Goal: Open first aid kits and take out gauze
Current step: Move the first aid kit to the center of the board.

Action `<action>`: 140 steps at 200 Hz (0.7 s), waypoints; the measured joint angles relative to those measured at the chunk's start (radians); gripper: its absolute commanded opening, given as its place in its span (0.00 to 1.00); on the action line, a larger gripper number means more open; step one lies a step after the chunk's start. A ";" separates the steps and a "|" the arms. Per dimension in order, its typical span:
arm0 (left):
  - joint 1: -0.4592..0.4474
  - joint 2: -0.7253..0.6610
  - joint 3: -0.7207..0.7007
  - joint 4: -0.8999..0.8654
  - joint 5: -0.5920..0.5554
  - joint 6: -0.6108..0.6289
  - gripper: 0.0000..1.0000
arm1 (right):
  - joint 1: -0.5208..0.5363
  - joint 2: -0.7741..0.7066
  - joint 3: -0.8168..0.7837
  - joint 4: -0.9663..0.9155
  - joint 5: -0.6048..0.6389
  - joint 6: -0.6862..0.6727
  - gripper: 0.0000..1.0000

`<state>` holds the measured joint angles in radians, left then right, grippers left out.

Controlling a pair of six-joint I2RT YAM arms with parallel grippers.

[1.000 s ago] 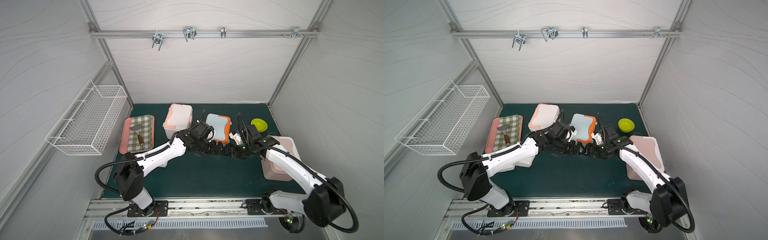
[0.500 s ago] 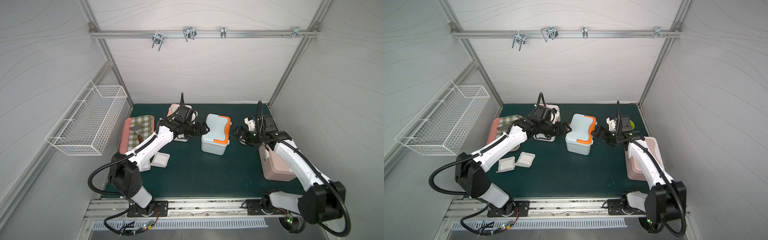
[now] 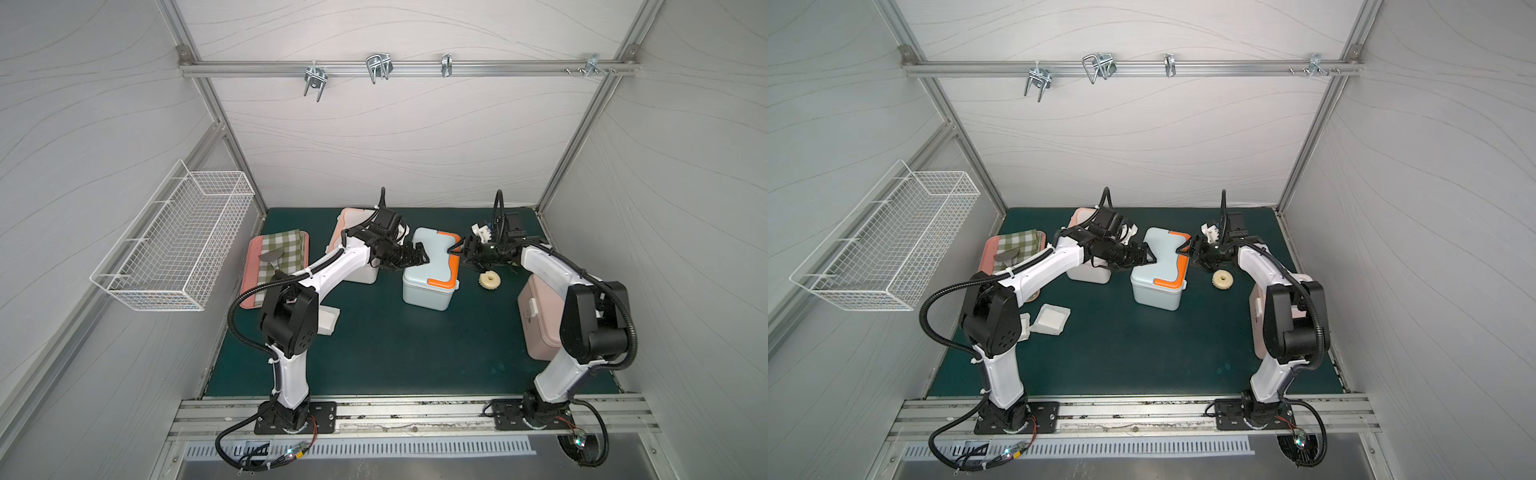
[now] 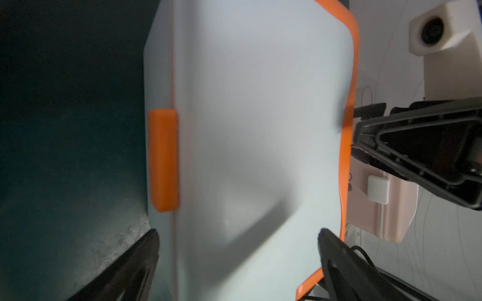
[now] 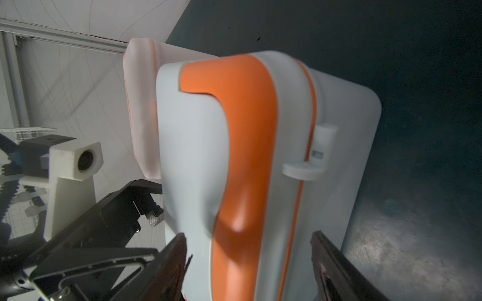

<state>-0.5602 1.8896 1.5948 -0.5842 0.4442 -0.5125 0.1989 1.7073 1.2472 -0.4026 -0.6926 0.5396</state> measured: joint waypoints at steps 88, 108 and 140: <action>-0.136 -0.165 -0.216 -0.001 -0.063 -0.093 0.95 | 0.107 -0.231 -0.209 -0.046 0.125 -0.049 0.69; -0.166 -0.217 -0.273 -0.001 -0.070 -0.114 0.95 | 0.134 -0.318 -0.278 -0.063 0.143 -0.050 0.69; -0.223 -0.280 -0.349 0.020 -0.077 -0.153 0.95 | 0.169 -0.485 -0.391 -0.117 0.169 -0.040 0.69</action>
<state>-0.7830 1.6100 1.2457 -0.5640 0.3672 -0.6659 0.3683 1.2221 0.8566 -0.5194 -0.5232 0.4992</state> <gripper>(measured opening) 0.948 0.688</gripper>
